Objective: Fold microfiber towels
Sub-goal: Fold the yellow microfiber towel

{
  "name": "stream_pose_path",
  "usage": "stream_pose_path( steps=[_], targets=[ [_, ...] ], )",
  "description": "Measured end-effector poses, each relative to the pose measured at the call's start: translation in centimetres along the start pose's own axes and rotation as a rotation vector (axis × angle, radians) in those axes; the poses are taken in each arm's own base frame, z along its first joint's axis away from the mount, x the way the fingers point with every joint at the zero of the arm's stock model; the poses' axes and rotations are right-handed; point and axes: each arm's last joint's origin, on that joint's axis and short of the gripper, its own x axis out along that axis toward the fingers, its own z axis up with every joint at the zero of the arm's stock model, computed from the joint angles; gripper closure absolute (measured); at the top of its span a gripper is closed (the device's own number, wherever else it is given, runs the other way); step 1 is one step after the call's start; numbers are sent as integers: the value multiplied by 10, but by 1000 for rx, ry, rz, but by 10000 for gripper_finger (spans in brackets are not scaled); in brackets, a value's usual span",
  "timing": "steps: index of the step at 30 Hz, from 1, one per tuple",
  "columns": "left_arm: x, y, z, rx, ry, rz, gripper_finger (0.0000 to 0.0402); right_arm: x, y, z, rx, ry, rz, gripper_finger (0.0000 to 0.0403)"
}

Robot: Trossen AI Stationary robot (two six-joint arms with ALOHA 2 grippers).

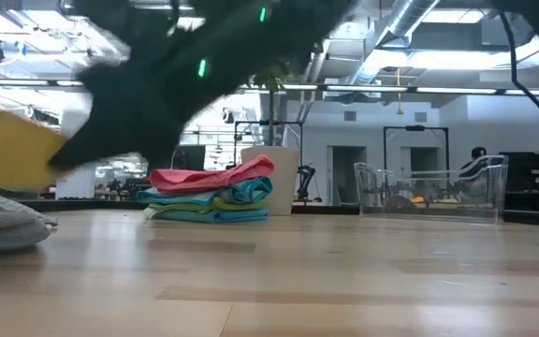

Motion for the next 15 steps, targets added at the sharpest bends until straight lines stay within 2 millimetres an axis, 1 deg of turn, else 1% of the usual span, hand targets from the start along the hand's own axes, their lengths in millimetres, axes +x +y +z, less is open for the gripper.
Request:
stream_pose_path(
  steps=[2, 5, 8, 12, 15],
  targets=[
    [-1, 3, 1, 34, -22, 24, 400, -18, -10, 12, 50, 19, 2, 392],
    [-5, 8, 5, 85, -46, 77, 400, -52, -28, 34, 111, 22, -6, 393],
    [-11, 18, 8, 128, -70, 169, 400, -86, -39, 50, 159, 49, -2, 393],
    [-24, 31, 12, 179, -109, 280, 400, -137, -45, 68, 233, 101, -18, 393],
    [-38, 35, 18, 240, -153, 296, 400, -174, -46, 72, 284, 194, -54, 393]
  ],
)
